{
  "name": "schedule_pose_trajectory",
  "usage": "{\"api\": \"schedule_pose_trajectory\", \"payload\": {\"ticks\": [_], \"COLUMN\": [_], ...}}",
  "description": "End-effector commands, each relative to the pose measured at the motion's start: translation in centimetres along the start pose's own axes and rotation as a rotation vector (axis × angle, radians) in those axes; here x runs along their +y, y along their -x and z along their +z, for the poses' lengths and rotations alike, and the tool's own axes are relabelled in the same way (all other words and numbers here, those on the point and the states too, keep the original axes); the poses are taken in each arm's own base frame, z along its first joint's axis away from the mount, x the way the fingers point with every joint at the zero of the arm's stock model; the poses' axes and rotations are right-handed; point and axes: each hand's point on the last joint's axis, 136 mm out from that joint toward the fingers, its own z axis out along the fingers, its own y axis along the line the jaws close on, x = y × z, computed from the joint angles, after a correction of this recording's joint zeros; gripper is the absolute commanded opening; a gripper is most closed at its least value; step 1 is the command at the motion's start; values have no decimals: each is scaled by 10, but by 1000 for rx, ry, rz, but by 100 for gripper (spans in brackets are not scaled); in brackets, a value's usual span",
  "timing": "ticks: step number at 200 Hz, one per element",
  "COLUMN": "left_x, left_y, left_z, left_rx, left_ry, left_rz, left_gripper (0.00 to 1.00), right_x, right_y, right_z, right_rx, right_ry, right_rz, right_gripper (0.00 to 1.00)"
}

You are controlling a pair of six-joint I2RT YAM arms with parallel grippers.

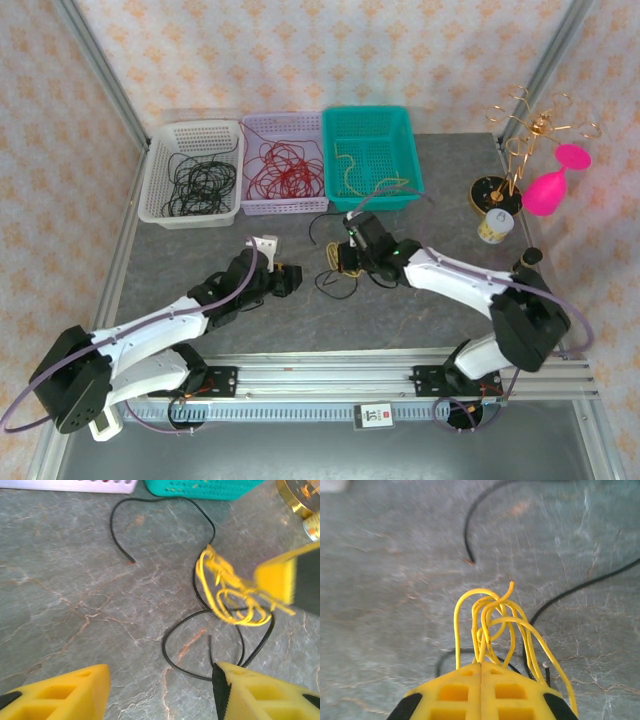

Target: Untangle the cables

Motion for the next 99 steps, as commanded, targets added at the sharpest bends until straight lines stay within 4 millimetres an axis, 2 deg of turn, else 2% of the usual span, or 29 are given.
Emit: {"api": "schedule_pose_trajectory", "payload": {"ticks": [1, 29, 40, 44, 73, 99], "left_x": [-32, -45, -50, -50, -46, -38], "left_y": [43, 60, 66, 69, 70, 62], "left_z": [-6, -13, -17, -18, -18, -5], "left_rx": [-104, -158, -177, -188, -194, -170], "left_ry": [-113, -188, -223, -233, -228, -194], "left_rz": [55, 57, 39, 30, 5, 9], "left_gripper": [58, 59, 60, 60, 60, 59], "right_x": [20, 41, 44, 44, 23, 31], "right_y": [36, 56, 59, 64, 64, 65], "right_z": [-43, -82, -88, -98, -97, -105], "right_rx": [-111, -199, -222, -254, -262, -278], "right_ry": [39, 139, 153, 160, 59, 118], "right_rz": [-34, -84, -91, -90, -49, -7], "right_gripper": [0, 0, 0, 1, 1, 0]}}
